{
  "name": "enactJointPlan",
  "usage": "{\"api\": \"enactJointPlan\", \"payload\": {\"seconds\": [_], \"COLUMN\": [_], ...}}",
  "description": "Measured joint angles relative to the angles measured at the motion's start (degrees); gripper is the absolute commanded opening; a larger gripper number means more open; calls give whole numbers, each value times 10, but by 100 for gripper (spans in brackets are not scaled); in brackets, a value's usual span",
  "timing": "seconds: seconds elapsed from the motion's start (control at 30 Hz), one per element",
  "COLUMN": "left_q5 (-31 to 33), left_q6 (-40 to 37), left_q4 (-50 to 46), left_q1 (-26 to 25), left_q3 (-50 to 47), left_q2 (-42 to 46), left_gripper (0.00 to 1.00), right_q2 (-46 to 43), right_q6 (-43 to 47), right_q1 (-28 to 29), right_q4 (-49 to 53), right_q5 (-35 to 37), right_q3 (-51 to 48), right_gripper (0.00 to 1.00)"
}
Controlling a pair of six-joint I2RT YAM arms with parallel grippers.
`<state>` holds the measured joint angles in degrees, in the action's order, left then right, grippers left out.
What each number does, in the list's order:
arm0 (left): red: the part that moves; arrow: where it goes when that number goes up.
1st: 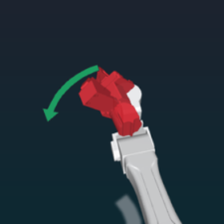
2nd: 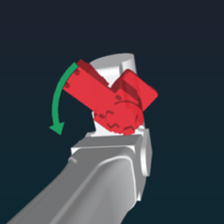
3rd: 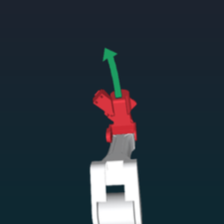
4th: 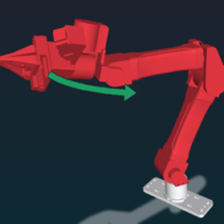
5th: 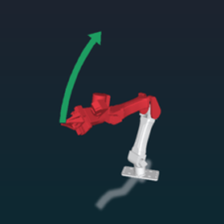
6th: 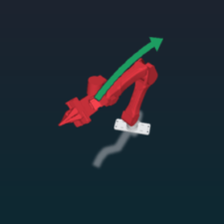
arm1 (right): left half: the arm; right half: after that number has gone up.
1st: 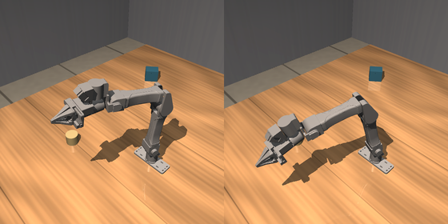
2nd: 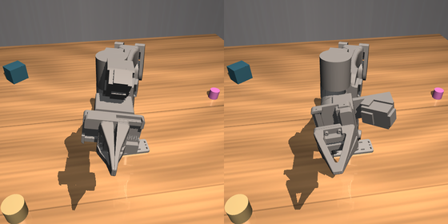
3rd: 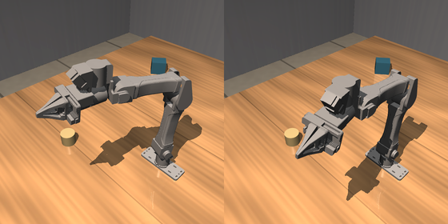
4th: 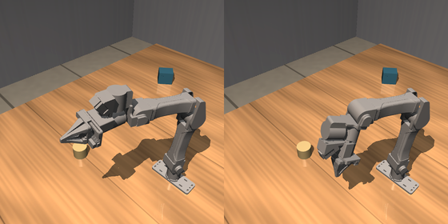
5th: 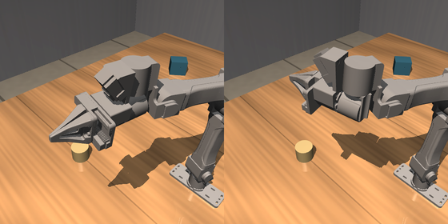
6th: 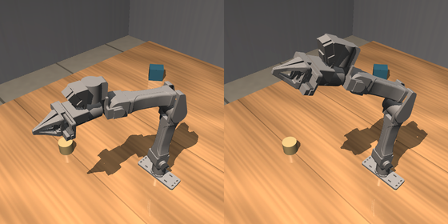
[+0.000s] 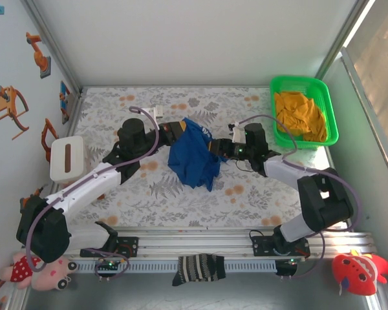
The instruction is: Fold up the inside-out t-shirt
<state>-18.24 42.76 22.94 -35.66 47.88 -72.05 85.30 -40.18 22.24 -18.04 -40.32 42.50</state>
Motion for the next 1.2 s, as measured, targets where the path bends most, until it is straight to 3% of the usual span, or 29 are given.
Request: {"api": "enactJointPlan", "payload": {"seconds": [0.23, 0.33, 0.47, 0.7, 0.77, 0.83, 0.9, 1.07, 1.2], "left_q5": [-14, -20, -27, -33, -35, -37, -39, -33, -19], "left_q6": [9, 10, 12, 14, 14, 15, 15, 15, 15], "left_q4": [24, 27, 32, 32, 32, 32, 31, 27, 19], "left_q1": [1, 1, 1, 1, 1, 1, 1, 9, 44], "left_q3": [-23, -26, -26, -26, -26, -26, -26, -44, -67], "left_q2": [5, 5, 5, 6, 7, 8, 9, 25, 29], "left_gripper": [0, 0, 0, 0, 0, 0, 0, 0, 0], "right_q2": [-164, -192, -173, -85, -62, -40, -20, -17, -61], "right_q6": [57, 73, 98, 135, 139, 142, 145, 147, 145], "right_q1": [3, 13, 36, 76, 80, 83, 83, 81, 74], "right_q4": [144, 172, 198, 224, 223, 221, 221, 226, 225], "right_q5": [71, 85, 100, 120, 123, 128, 131, 122, 79], "right_q3": [37, 73, 112, 134, 134, 134, 138, 171, 178], "right_gripper": [45, 52, 58, 58, 52, 30, 2, 0, 0]}}
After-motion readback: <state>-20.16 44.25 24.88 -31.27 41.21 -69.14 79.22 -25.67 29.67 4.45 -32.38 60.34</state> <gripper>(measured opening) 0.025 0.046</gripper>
